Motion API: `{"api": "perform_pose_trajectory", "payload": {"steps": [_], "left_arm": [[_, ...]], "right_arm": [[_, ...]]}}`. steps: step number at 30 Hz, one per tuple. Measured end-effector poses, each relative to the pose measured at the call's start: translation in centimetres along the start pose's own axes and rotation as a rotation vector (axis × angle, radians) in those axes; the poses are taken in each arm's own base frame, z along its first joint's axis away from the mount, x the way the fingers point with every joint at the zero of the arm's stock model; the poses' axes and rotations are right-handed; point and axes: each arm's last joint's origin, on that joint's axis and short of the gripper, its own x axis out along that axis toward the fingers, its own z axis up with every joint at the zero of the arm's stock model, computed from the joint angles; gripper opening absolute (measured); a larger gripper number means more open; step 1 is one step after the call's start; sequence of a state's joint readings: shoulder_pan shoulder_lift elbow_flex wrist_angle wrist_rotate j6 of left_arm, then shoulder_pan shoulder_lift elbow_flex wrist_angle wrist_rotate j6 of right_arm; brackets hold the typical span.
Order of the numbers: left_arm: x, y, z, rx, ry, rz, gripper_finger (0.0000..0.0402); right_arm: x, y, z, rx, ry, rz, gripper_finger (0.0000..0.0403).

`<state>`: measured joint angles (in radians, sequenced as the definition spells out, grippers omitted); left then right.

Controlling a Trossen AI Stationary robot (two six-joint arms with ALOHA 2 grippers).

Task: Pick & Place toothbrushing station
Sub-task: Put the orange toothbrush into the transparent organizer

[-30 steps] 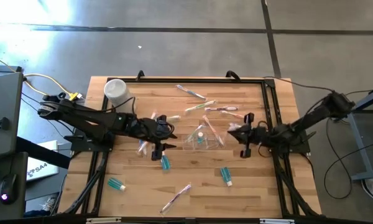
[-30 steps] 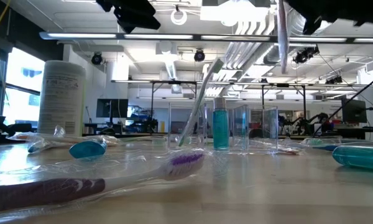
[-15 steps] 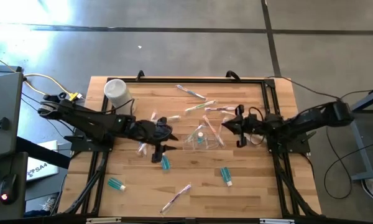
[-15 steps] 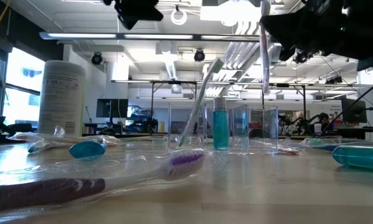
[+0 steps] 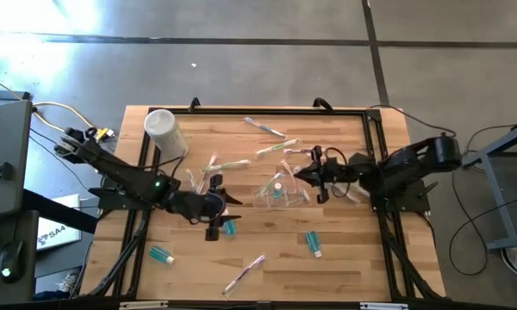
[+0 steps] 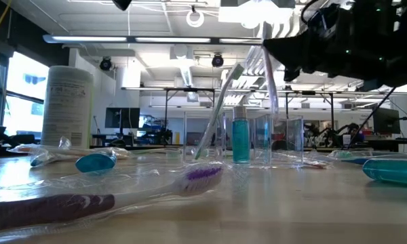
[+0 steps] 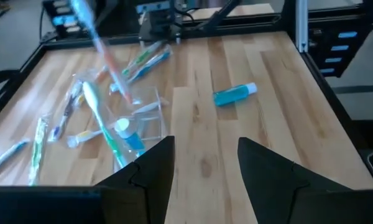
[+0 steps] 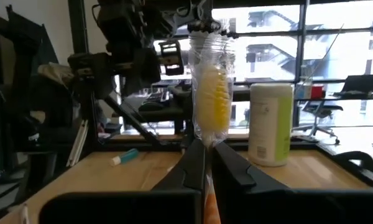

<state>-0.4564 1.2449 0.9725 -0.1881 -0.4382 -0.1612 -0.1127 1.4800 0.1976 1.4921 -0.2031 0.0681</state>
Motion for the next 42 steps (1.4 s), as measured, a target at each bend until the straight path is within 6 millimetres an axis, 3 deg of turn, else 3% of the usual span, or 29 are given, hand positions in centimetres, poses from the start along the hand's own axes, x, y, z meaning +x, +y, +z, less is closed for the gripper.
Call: {"api": "perform_pose_trajectory", "payload": {"steps": [4,11,23,35,42], "left_arm": [[0.4,-0.1,-1.4,-0.029,0.005,-0.004,0.0171],[0.9,0.0,-3.1,-0.080,0.030,0.006,0.0171],[1.0,0.0,-3.0,-0.114,0.013,0.002,0.0171],[1.0,-0.1,-2.9,-0.117,0.008,-0.002,0.0171],[1.0,-0.1,-3.1,-0.115,0.025,-0.020,0.0171]], "right_arm": [[0.8,-0.2,-0.7,0.030,0.026,0.002,0.0005],[0.8,-0.7,-1.6,0.129,0.053,-0.161,0.0005],[1.0,0.0,-1.8,0.157,0.064,-0.151,0.0006],[0.9,0.0,-2.6,0.187,0.126,-0.290,0.0072],[0.9,0.0,-2.6,0.188,0.131,-0.283,0.0109]]}}
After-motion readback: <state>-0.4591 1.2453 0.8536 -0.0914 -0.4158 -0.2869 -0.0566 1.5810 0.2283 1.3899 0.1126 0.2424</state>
